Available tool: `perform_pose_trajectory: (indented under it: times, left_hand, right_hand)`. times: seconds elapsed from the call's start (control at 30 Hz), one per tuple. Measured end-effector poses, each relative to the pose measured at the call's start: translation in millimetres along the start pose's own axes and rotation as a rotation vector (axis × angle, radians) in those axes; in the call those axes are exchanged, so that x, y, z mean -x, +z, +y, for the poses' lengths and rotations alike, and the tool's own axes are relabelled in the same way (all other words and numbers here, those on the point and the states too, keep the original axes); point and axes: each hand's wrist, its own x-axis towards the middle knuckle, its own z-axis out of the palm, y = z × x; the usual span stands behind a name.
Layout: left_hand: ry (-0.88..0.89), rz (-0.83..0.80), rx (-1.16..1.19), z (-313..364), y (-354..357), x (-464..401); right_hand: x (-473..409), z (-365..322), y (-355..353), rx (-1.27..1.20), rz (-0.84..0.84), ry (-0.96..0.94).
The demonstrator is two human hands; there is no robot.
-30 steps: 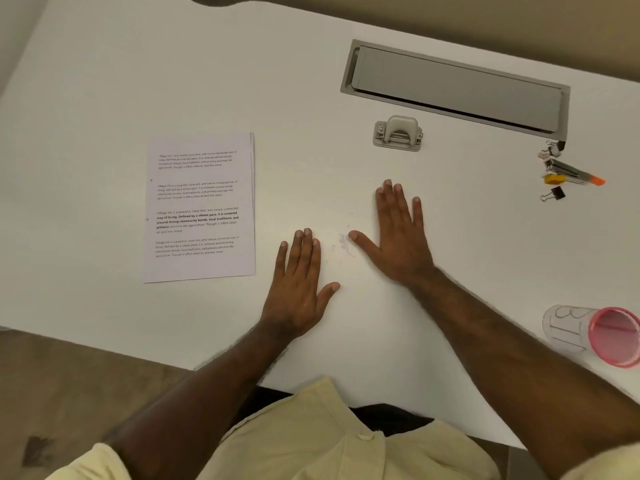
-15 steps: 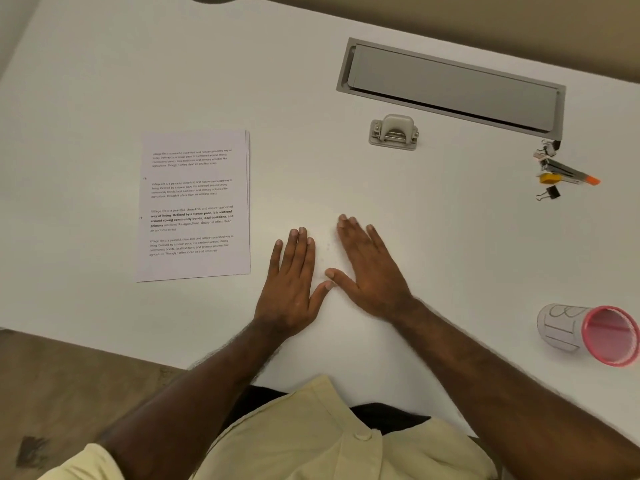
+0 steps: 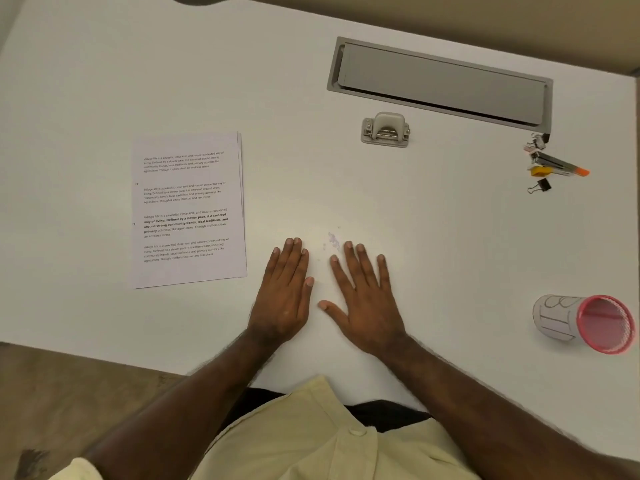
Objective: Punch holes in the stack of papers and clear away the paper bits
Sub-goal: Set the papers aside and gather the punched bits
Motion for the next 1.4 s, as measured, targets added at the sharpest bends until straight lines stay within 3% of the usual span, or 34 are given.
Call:
perform_pose_trajectory:
  times: [0.2,0.5,0.87,1.07,1.27,1.4]
  left_hand:
    - [-0.122,0.002,0.123,-1,-4,10]
    - [-0.083,0.028,0.05,-3,1,9]
    - [-0.084,0.024,0.05,-5,4,9]
    - [-0.071,0.01,-0.006,-1,2,5]
    - [-0.061,-0.026,-0.063,-1,-2,-8]
    - [-0.072,-0.056,-0.111,-7,-4,-27]
  right_hand:
    - [-10,-19,6,0.002,0.013,-0.146]
    - [-35,13,2,0.011,0.065,-0.004]
    - [-3,45,-8,0.012,-0.023,-0.256]
    - [-30,55,-20,0.021,-0.013,-0.136]
    - [-66,56,-35,-0.141,0.068,-0.054]
    - [-88,48,-39,-0.111,0.0,0.054]
